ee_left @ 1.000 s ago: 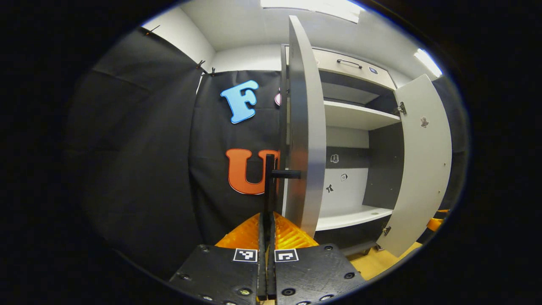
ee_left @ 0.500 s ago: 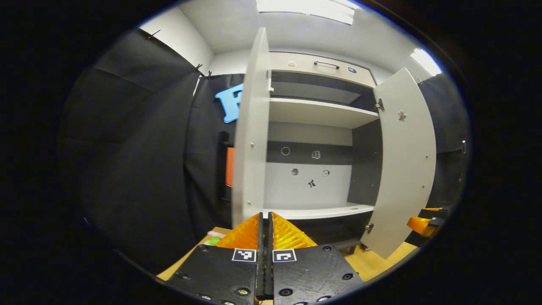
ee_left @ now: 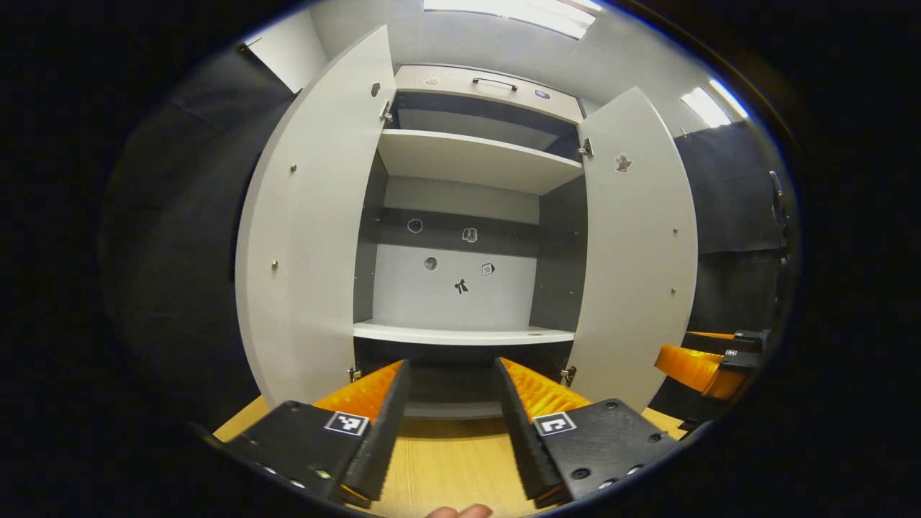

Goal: Open the right door of the double-door shoe cabinet with the right hand, and open the left door with the left hand.

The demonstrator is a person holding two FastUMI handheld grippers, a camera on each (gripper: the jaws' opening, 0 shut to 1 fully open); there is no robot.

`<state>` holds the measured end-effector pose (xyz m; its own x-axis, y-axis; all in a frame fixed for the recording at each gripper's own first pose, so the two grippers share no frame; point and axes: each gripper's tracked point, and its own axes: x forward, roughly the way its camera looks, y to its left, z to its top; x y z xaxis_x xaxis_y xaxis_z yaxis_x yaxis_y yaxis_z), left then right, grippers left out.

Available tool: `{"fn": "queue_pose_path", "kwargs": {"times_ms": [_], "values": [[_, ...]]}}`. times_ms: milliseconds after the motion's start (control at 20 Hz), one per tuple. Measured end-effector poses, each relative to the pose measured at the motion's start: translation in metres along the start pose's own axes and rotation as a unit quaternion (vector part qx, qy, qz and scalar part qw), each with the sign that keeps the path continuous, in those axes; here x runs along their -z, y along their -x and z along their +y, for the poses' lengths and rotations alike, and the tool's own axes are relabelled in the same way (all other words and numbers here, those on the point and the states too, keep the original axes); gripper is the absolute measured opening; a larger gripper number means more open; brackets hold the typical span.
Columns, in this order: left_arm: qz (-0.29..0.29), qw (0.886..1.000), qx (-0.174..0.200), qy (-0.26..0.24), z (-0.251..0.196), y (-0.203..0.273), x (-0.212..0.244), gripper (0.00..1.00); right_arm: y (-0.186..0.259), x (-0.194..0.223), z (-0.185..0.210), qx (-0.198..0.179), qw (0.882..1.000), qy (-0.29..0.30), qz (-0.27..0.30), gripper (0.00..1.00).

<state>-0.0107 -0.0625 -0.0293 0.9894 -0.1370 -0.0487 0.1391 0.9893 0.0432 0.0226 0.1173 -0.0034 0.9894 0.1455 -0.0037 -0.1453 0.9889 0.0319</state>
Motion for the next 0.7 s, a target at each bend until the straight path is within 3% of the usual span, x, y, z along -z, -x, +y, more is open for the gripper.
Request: {"fn": "queue_pose_path", "kwargs": {"times_ms": [100,300,700], "values": [[0.000,1.000,0.002,0.007,-0.004,-0.001,0.001,0.88,0.000,0.002,-0.004,0.005,1.000,-0.003,0.000,0.86],[0.003,1.000,-0.002,0.021,-0.002,-0.002,-0.003,0.88,-0.001,0.005,-0.007,0.006,1.000,-0.009,0.002,0.87],[-0.029,0.999,-0.013,-0.001,-0.003,0.002,-0.018,0.88,0.004,-0.003,-0.022,0.020,0.999,-0.012,-0.030,0.88]]}}
